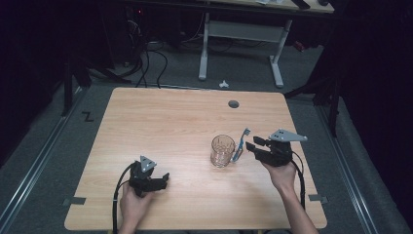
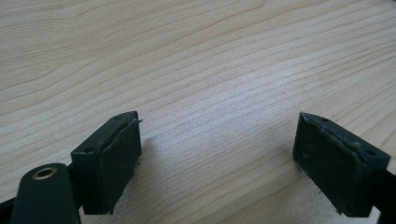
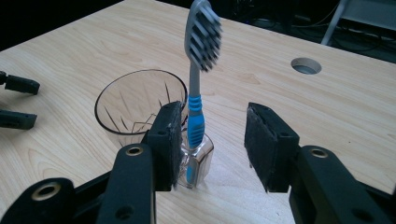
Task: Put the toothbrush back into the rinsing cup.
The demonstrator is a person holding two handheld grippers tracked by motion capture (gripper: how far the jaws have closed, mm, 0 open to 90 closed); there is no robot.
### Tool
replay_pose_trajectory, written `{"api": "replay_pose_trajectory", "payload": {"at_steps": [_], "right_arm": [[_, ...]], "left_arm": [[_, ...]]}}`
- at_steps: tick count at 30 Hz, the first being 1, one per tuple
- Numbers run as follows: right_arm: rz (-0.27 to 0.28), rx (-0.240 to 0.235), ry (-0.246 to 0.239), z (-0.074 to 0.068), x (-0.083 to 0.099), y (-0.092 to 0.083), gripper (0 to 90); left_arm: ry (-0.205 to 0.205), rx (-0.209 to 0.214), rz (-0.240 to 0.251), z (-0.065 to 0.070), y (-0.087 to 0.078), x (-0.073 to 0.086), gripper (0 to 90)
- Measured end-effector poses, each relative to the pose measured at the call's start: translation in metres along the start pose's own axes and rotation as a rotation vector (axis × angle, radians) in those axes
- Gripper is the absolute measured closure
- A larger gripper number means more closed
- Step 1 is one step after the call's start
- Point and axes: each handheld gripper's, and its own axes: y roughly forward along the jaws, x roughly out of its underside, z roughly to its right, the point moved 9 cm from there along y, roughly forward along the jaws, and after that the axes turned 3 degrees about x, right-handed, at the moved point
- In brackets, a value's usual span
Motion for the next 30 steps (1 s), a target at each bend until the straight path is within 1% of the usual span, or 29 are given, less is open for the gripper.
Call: {"api": "replay_pose_trajectory", "payload": {"at_steps": [3, 4, 14, 20, 22, 30], "right_arm": [[0.006, -0.001, 0.01, 0.001, 0.003, -0.003, 57.5], [0.013, 0.0, 0.023, 0.002, 0.005, -0.005, 57.7], [0.029, -0.003, 0.043, 0.004, 0.01, -0.014, 58.2], [0.03, -0.002, 0.05, 0.005, 0.015, -0.017, 58.4], [0.036, -0.003, 0.063, 0.006, 0.018, -0.018, 58.5], [0.033, -0.004, 0.087, 0.008, 0.03, -0.019, 58.8]], "left_arm": [[0.0, 0.0, 0.0, 0.0, 0.0, 0.0, 15.7], [0.0, 0.0, 0.0, 0.0, 0.0, 0.0, 15.7], [0.0, 0.0, 0.0, 0.0, 0.0, 0.0, 15.8], [0.0, 0.0, 0.0, 0.0, 0.0, 0.0, 15.7], [0.0, 0.0, 0.0, 0.0, 0.0, 0.0, 15.8], [0.0, 0.0, 0.0, 0.0, 0.0, 0.0, 15.8]]}}
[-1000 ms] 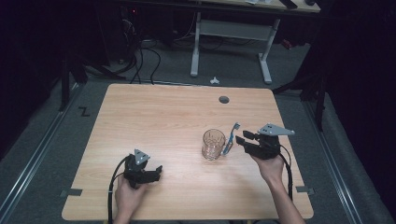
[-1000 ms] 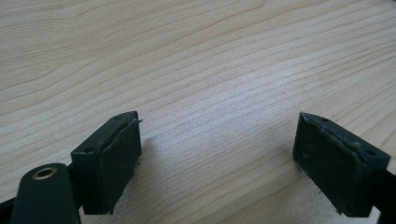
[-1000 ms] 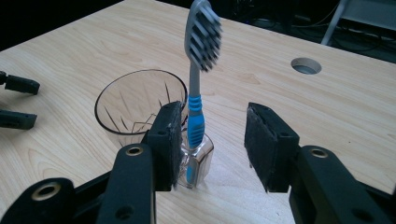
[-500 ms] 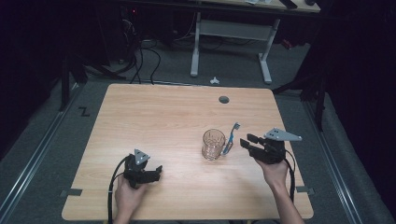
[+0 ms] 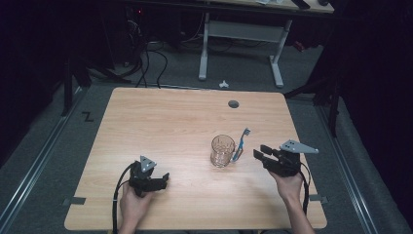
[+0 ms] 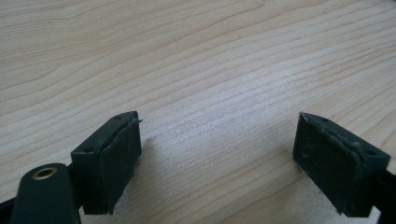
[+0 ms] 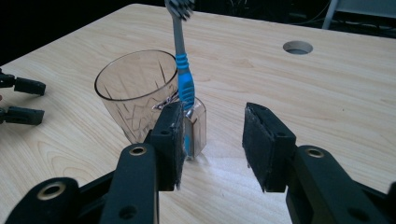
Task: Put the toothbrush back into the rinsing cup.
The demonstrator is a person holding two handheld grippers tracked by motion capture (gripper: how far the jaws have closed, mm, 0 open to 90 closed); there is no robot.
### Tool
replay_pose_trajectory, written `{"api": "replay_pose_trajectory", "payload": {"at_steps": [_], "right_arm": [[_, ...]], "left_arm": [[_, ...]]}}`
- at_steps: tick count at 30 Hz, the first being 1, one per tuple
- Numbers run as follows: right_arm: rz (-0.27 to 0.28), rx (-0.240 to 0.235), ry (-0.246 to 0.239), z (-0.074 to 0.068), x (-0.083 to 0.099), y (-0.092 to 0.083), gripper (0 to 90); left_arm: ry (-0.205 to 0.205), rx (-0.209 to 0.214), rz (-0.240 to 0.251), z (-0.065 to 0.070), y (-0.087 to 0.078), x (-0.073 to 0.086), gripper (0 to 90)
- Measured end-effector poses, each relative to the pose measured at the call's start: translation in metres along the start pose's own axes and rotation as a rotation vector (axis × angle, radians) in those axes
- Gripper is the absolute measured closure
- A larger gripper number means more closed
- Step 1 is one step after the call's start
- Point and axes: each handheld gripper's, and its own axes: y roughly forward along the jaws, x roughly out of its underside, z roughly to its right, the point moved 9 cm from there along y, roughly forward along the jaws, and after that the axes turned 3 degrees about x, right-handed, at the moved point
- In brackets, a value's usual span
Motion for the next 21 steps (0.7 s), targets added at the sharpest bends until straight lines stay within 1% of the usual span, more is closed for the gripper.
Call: {"api": "replay_pose_trajectory", "payload": {"at_steps": [2, 6, 12, 21], "right_arm": [[-0.003, -0.001, 0.005, 0.0, 0.003, 0.0, 58.9], [-0.009, 0.0, 0.002, 0.0, 0.007, 0.0, 59.0], [-0.016, -0.003, 0.013, 0.0, 0.014, 0.0, 59.5], [-0.021, -0.003, 0.024, 0.0, 0.021, 0.0, 59.8]], "left_arm": [[0.0, 0.0, 0.0, 0.0, 0.0, 0.0, 15.7], [0.0, 0.0, 0.0, 0.0, 0.0, 0.0, 15.7], [0.0, 0.0, 0.0, 0.0, 0.0, 0.0, 15.8], [0.0, 0.0, 0.0, 0.0, 0.0, 0.0, 15.7]]}}
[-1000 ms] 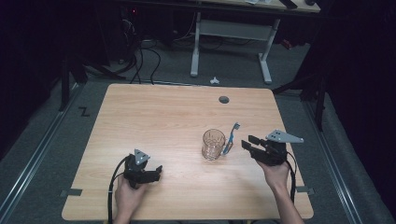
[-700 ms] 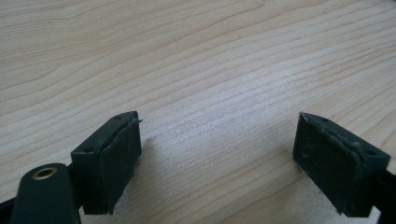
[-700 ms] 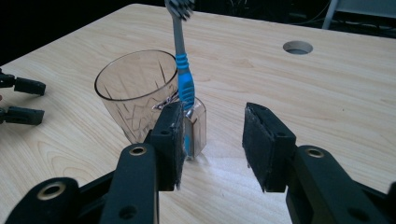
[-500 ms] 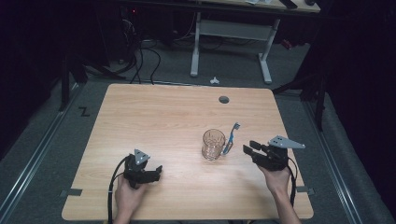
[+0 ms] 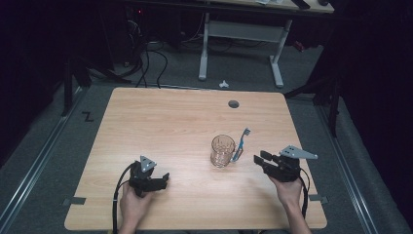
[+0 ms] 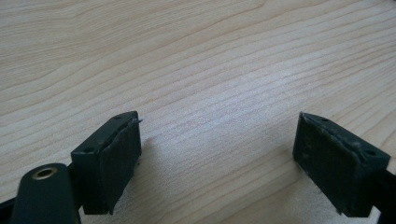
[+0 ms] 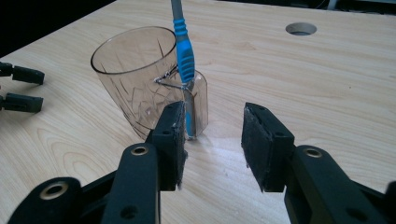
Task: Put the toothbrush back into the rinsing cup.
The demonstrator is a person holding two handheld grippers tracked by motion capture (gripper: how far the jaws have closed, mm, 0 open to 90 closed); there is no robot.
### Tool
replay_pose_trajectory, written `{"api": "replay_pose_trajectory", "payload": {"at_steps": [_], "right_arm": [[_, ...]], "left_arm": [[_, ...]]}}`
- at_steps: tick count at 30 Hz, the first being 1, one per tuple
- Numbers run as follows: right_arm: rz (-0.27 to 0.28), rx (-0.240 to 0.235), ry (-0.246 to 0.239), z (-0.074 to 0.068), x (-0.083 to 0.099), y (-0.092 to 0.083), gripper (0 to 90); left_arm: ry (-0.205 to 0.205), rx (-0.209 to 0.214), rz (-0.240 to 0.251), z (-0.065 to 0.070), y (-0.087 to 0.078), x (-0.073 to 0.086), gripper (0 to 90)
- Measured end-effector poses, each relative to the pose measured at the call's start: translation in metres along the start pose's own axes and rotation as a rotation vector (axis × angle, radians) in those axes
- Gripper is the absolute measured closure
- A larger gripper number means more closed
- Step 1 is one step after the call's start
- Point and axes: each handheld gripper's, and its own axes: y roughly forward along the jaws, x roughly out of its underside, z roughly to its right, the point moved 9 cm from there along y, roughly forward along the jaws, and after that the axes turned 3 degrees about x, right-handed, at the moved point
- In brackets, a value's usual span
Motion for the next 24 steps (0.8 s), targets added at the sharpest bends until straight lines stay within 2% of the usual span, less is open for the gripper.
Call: {"api": "replay_pose_trajectory", "payload": {"at_steps": [24], "right_arm": [[-0.042, 0.017, 0.01, 0.003, 0.027, 0.01, 60.0]], "left_arm": [[0.0, 0.0, 0.0, 0.0, 0.0, 0.0, 15.8]]}}
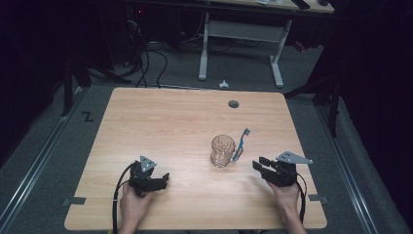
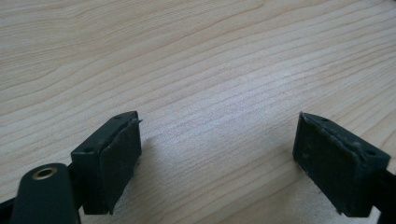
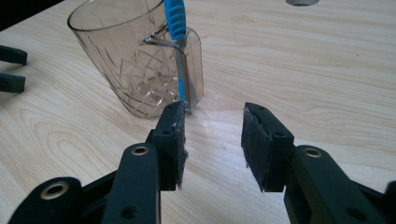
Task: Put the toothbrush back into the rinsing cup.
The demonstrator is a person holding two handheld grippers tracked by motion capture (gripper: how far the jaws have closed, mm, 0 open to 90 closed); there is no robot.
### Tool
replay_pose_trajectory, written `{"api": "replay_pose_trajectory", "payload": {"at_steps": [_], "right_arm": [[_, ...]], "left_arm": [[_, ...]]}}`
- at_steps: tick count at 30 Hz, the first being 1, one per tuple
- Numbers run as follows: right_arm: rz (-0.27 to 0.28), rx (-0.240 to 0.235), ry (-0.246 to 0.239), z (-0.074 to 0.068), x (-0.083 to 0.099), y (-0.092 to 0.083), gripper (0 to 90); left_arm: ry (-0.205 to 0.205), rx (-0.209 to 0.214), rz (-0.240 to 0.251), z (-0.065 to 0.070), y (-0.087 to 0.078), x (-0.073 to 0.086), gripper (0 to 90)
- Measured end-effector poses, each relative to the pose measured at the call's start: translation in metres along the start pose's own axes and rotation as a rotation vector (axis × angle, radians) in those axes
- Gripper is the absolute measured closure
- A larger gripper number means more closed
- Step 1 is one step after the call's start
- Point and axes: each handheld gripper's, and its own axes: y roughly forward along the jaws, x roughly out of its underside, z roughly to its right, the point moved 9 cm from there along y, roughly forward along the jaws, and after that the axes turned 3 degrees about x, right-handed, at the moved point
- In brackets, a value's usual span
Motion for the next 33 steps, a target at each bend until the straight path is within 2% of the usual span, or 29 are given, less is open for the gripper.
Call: {"api": "replay_pose_trajectory", "payload": {"at_steps": [8, 25, 33], "right_arm": [[-0.015, 0.009, 0.014, 0.004, 0.009, 0.004, 60.0], [-0.063, 0.066, -0.013, 0.012, 0.023, 0.019, 60.1], [-0.081, 0.078, -0.015, 0.012, 0.027, 0.025, 60.0]], "left_arm": [[0.0, 0.0, 0.0, 0.0, 0.0, 0.0, 15.7], [0.0, -0.001, 0.0, 0.0, 0.0, 0.0, 15.7], [-0.001, -0.001, 0.0, 0.0, 0.0, 0.0, 15.8]]}}
